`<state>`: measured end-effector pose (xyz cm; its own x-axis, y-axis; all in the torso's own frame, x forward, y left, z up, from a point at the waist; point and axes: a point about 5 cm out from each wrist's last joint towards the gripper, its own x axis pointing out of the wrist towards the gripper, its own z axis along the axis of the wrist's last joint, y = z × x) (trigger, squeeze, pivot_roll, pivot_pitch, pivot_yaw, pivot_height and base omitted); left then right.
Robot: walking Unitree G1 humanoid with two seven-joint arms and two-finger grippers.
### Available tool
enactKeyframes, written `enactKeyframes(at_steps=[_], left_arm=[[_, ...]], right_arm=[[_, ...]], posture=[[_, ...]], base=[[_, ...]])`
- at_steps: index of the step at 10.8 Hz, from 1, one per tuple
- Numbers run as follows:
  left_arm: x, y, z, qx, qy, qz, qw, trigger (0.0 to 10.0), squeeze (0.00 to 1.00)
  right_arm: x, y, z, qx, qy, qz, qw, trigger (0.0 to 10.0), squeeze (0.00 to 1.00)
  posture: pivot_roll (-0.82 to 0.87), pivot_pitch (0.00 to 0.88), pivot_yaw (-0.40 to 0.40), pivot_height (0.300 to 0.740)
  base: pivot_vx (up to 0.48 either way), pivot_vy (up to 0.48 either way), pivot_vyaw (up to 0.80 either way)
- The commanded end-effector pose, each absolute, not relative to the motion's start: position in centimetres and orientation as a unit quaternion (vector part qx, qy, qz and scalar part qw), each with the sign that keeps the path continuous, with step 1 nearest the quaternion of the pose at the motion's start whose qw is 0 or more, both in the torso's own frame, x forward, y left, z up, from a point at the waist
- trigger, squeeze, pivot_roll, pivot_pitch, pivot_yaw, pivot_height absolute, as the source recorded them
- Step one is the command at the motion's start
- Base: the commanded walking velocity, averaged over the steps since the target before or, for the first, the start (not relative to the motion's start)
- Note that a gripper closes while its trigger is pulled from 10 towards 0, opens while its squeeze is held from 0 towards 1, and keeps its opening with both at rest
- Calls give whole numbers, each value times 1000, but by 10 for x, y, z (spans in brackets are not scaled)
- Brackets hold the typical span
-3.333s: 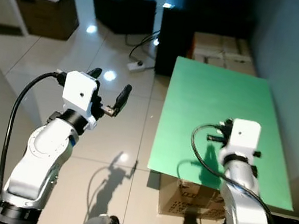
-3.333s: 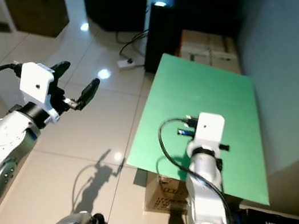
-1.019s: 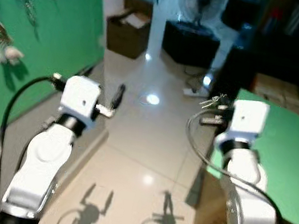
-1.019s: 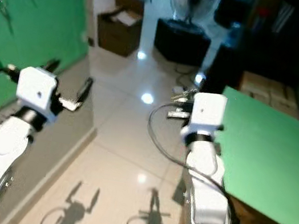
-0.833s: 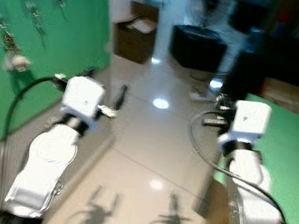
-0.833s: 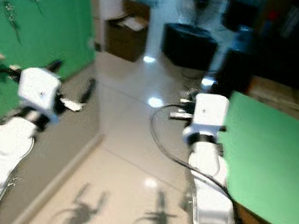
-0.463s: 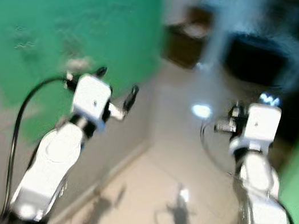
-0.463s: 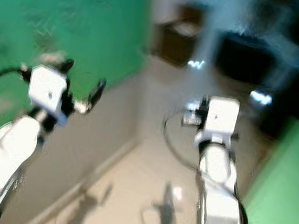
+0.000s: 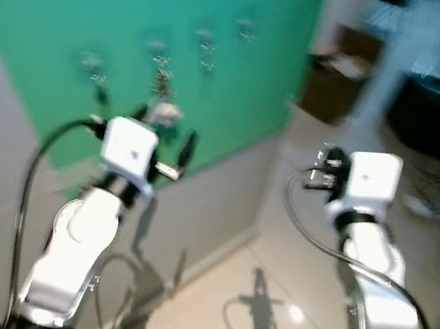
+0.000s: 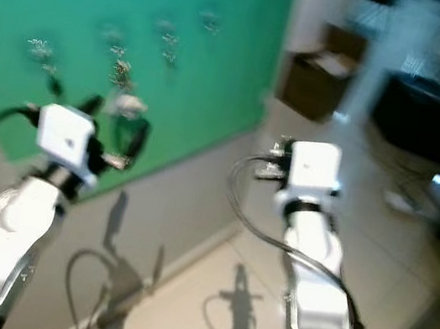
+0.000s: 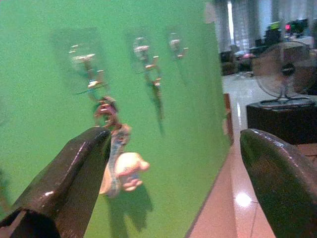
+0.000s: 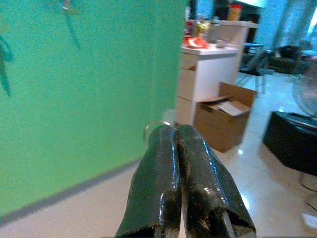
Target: Hang keys on a hook
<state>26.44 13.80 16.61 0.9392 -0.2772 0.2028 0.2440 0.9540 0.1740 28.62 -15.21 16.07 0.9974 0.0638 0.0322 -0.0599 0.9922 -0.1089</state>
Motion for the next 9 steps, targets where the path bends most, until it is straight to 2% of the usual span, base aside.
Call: enactKeyframes(at_steps=[1,3,6,9], left_arm=[[260,144,169,77,-117,-130,982,10000,0],[252,144,167,74,-120,-129,982,10000,0],[243,143,164,72,-118,-125,983,10000,0],[235,140,160,87,-107,-123,983,10000,0]], right_arm=[[285,-144,158,-45,-11,62,997,10000,0],[282,-143,153,-64,-3,83,994,10000,0],[276,-147,149,-67,1,83,994,10000,0],[268,-146,144,-58,6,87,994,10000,0]], posture=[[-2,0,16,740],[8,0,-1,740],[21,0,-22,740],[22,0,-18,740]], base=[[0,0,0],[0,0,0],[0,-349,0],[0,-396,500]])
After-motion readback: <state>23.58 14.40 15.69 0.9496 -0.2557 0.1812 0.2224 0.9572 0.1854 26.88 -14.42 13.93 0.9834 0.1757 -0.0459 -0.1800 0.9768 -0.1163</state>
